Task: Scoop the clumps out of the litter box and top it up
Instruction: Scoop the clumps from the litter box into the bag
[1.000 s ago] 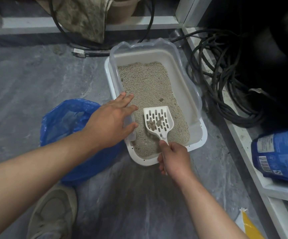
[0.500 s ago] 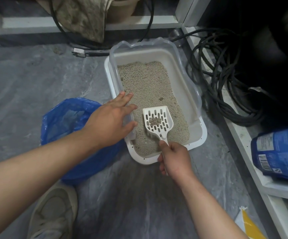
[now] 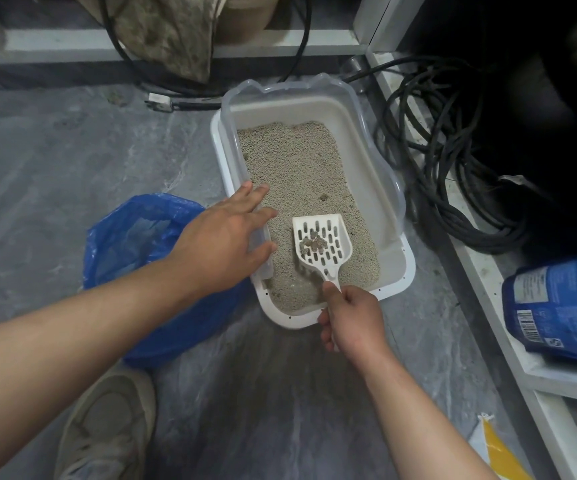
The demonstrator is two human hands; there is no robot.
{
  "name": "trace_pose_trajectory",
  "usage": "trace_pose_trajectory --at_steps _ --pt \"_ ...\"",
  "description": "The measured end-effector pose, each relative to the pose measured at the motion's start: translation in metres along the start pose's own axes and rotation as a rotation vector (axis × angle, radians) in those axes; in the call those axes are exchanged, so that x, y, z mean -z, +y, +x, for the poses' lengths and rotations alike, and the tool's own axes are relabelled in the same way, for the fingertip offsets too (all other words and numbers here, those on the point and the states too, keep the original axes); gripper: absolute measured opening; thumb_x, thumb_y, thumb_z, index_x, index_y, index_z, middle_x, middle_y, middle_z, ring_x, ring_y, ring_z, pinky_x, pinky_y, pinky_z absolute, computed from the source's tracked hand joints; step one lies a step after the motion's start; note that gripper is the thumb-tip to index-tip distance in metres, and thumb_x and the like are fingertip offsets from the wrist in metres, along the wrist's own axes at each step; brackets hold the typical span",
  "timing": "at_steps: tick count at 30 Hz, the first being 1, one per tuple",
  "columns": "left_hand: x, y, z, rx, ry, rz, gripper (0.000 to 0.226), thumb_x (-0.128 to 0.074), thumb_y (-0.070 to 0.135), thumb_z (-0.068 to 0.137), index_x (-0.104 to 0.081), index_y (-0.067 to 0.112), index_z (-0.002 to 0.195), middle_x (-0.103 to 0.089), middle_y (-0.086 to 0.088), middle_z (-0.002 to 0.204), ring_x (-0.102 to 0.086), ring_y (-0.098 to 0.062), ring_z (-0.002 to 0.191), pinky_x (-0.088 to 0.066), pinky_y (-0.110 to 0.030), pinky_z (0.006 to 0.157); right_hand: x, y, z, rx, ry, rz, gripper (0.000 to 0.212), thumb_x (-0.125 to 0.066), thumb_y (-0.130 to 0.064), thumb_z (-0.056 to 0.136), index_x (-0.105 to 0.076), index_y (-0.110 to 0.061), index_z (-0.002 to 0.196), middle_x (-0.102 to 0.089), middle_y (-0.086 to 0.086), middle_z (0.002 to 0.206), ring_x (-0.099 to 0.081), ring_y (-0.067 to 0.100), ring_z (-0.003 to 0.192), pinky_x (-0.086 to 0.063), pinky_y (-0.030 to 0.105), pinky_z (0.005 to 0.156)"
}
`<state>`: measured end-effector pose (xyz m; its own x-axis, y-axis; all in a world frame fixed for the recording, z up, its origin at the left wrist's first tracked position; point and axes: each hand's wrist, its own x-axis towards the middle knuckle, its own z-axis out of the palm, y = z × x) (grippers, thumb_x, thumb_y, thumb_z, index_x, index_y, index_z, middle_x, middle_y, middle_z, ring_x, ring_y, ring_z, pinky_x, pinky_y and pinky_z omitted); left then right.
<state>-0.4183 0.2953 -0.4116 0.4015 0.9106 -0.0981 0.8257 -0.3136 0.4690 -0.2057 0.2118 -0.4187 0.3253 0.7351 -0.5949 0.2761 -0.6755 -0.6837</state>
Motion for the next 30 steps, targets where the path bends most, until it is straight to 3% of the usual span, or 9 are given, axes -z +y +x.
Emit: trace_pose_trajectory --at_steps 13,18,21,25,30 --pt "0.005 0.001 0.006 -0.006 -0.047 0.012 0.064 -0.055 0.049 0.097 -0.034 0.03 0.155 -0.011 0.004 0.169 -0.004 -0.013 0.156 -0.018 -0.043 0.126 0.006 -0.029 -0.02 0.041 -0.086 0.145 0.032 -0.056 -0.03 0.1 -0.053 -0.006 0.078 -0.059 0.013 0.06 -0.049 0.024 0.042 -0.042 0.028 0.04" --pt "0.038 -0.015 -0.01 -0.004 0.061 -0.125 0.071 -0.062 0.03 0.097 -0.028 0.025 0.159 -0.025 0.007 0.165 -0.014 -0.003 0.151 -0.008 -0.025 0.123 0.009 -0.053 -0.038 0.113 -0.164 0.18 0.031 -0.057 -0.024 0.1 -0.055 0.003 0.085 -0.06 0.014 0.059 -0.051 0.024 0.04 -0.045 0.029 0.04" --pt "0.065 -0.042 -0.022 0.022 0.165 0.007 0.075 -0.069 0.027 0.089 -0.035 0.021 0.156 -0.03 -0.002 0.164 -0.018 -0.016 0.154 -0.011 -0.041 0.127 0.003 -0.065 -0.053 0.138 -0.261 0.189 0.024 -0.058 -0.02 0.099 -0.055 -0.001 0.085 -0.061 0.016 0.063 -0.052 0.025 0.042 -0.046 0.028 0.04" --pt "0.082 -0.085 -0.037 0.228 0.031 0.119 0.089 -0.076 0.031 0.081 -0.031 0.019 0.157 -0.028 -0.007 0.165 -0.017 -0.022 0.155 -0.006 -0.046 0.125 -0.018 -0.066 -0.068 0.151 -0.362 0.119 0.018 -0.059 -0.02 0.098 -0.057 -0.006 0.086 -0.064 0.014 0.066 -0.055 0.026 0.044 -0.048 0.031 0.043" --pt "0.067 -0.107 -0.051 0.367 -0.098 0.045 0.08 -0.059 0.002 0.085 -0.029 0.019 0.157 -0.024 -0.006 0.166 -0.017 -0.018 0.155 -0.005 -0.043 0.124 -0.057 -0.045 -0.072 0.187 -0.4 -0.1 0.014 -0.058 -0.02 0.098 -0.056 -0.011 0.086 -0.063 0.011 0.064 -0.06 0.025 0.042 -0.046 0.028 0.039"
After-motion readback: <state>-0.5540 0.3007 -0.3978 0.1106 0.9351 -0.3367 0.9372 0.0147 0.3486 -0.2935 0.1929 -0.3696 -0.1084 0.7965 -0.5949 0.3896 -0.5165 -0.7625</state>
